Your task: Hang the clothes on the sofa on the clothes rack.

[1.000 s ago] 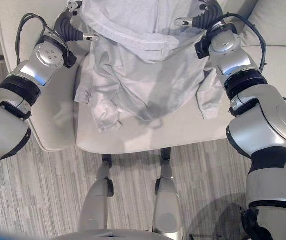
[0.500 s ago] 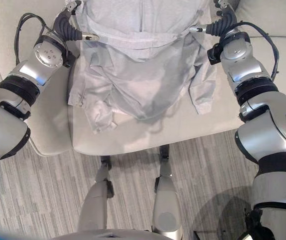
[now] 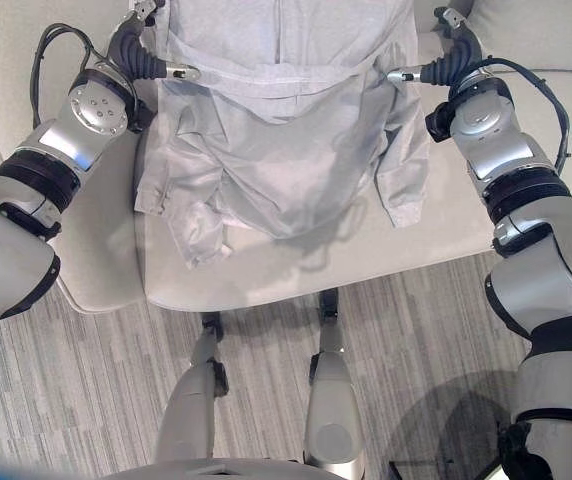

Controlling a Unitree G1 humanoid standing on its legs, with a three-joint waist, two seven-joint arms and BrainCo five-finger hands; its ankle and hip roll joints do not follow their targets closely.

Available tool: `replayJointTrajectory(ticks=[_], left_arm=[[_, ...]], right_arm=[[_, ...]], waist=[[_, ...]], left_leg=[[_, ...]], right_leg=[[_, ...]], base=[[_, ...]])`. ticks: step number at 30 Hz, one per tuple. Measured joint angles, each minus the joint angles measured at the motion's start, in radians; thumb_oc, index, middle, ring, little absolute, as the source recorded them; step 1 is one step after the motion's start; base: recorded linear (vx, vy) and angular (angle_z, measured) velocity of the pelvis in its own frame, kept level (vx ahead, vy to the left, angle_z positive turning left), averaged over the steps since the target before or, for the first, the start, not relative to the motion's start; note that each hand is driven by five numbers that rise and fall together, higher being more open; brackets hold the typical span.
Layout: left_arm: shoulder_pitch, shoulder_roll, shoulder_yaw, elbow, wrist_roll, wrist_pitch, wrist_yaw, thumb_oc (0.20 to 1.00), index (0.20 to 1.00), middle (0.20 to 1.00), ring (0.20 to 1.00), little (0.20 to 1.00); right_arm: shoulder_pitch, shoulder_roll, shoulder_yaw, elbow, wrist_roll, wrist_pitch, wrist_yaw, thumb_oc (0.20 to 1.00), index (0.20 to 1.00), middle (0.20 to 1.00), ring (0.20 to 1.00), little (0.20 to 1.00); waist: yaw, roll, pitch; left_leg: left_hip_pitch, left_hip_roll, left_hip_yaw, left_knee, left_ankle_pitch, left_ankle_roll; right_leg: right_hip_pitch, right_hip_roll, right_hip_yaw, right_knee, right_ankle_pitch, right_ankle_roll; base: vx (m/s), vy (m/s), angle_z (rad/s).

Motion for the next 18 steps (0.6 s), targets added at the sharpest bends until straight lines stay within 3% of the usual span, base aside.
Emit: replayJointTrajectory(ticks=[7,13,18], left_arm=[[-0.005,-0.003,-0.006,0.001,0.0,-0.001,0.0,1.0,1.0,1.0,1.0,1.0],[-0.011,-0.023,-0.008,0.001,-0.001,-0.001,-0.001,1.0,1.0,1.0,1.0,1.0],[-0.011,-0.061,-0.009,0.001,-0.007,-0.001,-0.001,1.0,1.0,1.0,1.0,1.0]], right_arm=[[-0.064,0.066,0.032,0.087,0.006,0.012,0.011,1.0,1.0,1.0,1.0,1.0],[-0.135,0.13,0.062,0.119,0.034,0.018,0.025,1.0,1.0,1.0,1.0,1.0],[-0.159,0.131,0.066,0.163,0.068,0.023,0.028,1.0,1.0,1.0,1.0,1.0]], waist=[[0.008,0.0,0.0],[0.032,0.001,0.0],[0.071,0.003,-0.001]], left_leg=[[0.0,0.0,-0.006,0.001,0.002,0.001],[0.0,0.0,-0.017,0.002,0.007,0.001],[-0.001,-0.001,-0.032,0.002,0.01,-0.001]], right_leg=[[0.004,0.0,-0.004,0.0,0.001,-0.001],[0.013,0.0,-0.017,0.0,0.001,-0.001],[0.02,0.0,-0.03,0.0,0.0,0.0]], base=[[0.0,-0.007,0.01],[0.01,-0.019,0.05],[0.02,-0.019,0.05]])
